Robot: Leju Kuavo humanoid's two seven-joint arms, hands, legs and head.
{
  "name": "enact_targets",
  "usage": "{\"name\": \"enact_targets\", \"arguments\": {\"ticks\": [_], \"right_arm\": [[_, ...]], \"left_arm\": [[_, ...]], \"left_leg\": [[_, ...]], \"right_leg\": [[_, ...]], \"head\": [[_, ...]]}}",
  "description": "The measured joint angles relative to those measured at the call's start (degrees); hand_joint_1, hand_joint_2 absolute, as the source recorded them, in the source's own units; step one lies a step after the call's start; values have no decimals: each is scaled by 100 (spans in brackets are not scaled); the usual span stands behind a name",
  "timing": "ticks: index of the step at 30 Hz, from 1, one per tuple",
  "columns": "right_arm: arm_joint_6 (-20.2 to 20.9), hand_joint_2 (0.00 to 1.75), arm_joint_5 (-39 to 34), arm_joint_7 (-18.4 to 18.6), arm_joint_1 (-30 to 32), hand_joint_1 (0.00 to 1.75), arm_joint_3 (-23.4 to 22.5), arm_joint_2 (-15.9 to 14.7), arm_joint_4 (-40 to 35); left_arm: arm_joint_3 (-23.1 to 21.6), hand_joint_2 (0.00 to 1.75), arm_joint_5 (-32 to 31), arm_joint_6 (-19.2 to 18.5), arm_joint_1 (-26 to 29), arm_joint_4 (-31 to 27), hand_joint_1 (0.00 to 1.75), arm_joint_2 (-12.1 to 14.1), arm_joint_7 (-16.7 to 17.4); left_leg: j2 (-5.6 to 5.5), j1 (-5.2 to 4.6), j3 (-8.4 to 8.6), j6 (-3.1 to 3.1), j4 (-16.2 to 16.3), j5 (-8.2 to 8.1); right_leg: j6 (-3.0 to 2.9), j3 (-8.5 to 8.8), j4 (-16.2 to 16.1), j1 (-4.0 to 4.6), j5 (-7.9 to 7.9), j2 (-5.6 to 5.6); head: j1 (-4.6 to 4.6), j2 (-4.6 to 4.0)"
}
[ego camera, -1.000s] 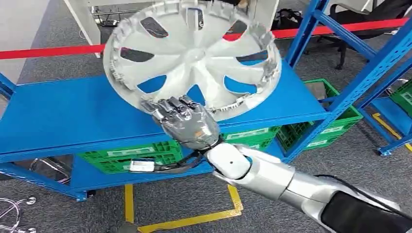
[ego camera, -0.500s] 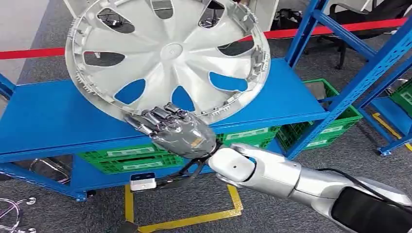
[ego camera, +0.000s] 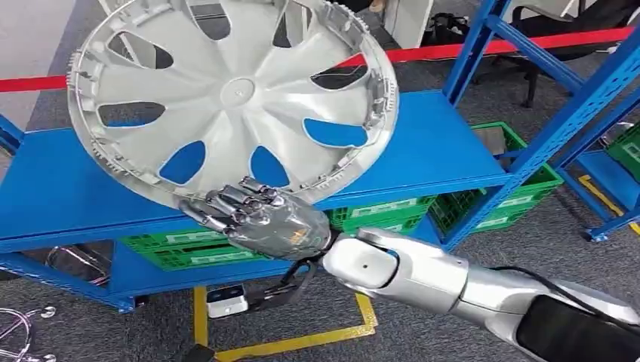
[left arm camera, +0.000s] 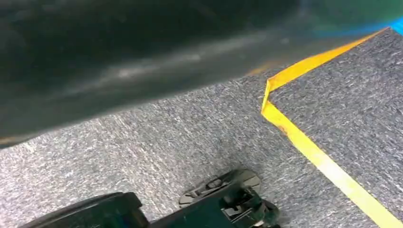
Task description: Take the parts from the cabinet and place them on the table.
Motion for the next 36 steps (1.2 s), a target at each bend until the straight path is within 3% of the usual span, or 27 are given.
{"name": "enact_targets", "arguments": {"ticks": [8,12,14,15,16,17,19,20,21,22,24,25,26,29,30,31,32,34,35,36], "right_arm": [[-2,175,-2,-420,274,175,-269,0,-186],[0,175,-2,-794,520,175,-556,11,-359],[0,175,-2,-1041,663,175,-733,37,-437],[0,175,-2,-1168,738,175,-833,59,-479],[0,175,-2,-1262,811,175,-936,74,-501],[0,175,-2,-1346,874,175,-1027,81,-529],[0,175,-2,-1504,1021,175,-1174,81,-540],[0,175,2,-1579,1102,175,-1233,83,-540],[0,175,2,-1640,1176,175,-1281,90,-542],[0,175,0,-1679,1232,175,-1331,103,-551],[0,175,-2,-1714,1280,175,-1432,131,-560],[0,175,0,-1720,1294,175,-1482,142,-568],[0,175,0,-1732,1303,175,-1517,162,-573],[0,175,2,-1769,1336,175,-1611,210,-601],[0,175,2,-1771,1339,175,-1633,225,-601],[2,175,2,-1775,1351,175,-1650,238,-601],[2,175,-2,-1773,1380,175,-1665,251,-601],[13,175,-11,-1769,1452,175,-1701,260,-599],[13,175,-7,-1769,1466,175,-1703,260,-599],[13,175,0,-1784,1480,175,-1703,260,-599]], "left_arm": [[0,0,33,-9,14,0,0,2,2],[0,0,28,20,25,0,0,24,33],[0,0,6,35,38,0,0,35,39],[0,0,-9,57,41,0,0,39,48],[0,0,-13,79,35,0,0,39,57],[-2,0,-24,96,16,0,0,42,74],[-4,0,-61,105,3,0,0,33,87],[-4,0,-74,107,11,0,0,35,90],[-9,0,-83,109,18,0,0,35,98],[-15,0,-96,109,17,0,0,35,107],[-33,0,-127,111,13,0,0,33,107],[-33,0,-127,111,15,0,0,35,107],[-33,0,-129,116,5,0,0,42,114],[-37,0,-144,120,21,0,0,46,131],[-37,0,-144,120,20,0,0,52,133],[-39,0,-147,120,15,0,0,55,133],[-39,0,-151,120,17,0,0,55,133],[-39,0,-153,120,17,0,0,57,136],[-41,0,-155,118,20,0,0,57,138],[-39,0,-157,118,22,0,0,57,138]], "left_leg": [[0,-4,-1,6,14,-8],[-2,-27,-21,53,40,-32],[-35,-38,-30,88,22,2],[-50,31,17,144,-79,52],[-76,42,18,161,-111,83],[-98,52,3,182,-110,96],[-176,55,-8,183,-109,98],[-206,55,-7,182,-106,99],[-244,57,-3,179,-102,101],[-275,66,-1,176,-89,100],[-322,92,-2,131,-29,70],[-339,102,-25,81,29,37],[-365,75,-91,40,93,39],[-374,70,-158,-29,131,86],[-377,55,-214,-51,162,70],[-373,69,-275,-101,242,-59],[-369,83,-360,-147,494,-296],[-368,125,-650,-205,1379,-800],[-368,135,-757,-217,1737,-941],[-368,142,-767,-222,1868,-945]], "right_leg": [[8,0,-11,-8,6,-1],[34,8,-15,-16,19,-22],[79,27,-32,-15,48,-67],[87,13,-17,-21,-25,9],[93,-75,98,-41,-128,335],[95,-229,448,-51,-321,530],[126,-694,1419,-60,-706,631],[143,-908,1807,-60,-787,633],[151,-1004,1905,-65,-684,632],[157,-961,1699,-77,-429,632],[176,-622,779,-106,204,628],[198,-477,414,-121,293,634],[165,-396,400,-76,301,657],[86,-444,361,-78,247,671],[64,-461,294,-127,234,666],[-5,-501,293,-142,254,660],[-48,-537,292,-144,280,649],[-97,-605,301,-130,320,620],[-109,-639,315,-124,340,611],[-110,-667,322,-120,359,608]], "head": [[2,0],[0,0],[-2,0],[2,0],[7,0],[13,0],[11,0],[13,0],[11,0],[11,0],[13,0],[11,0],[24,0],[20,0],[13,0],[-2,0],[-17,0],[-22,0],[-22,0],[-24,0]]}}
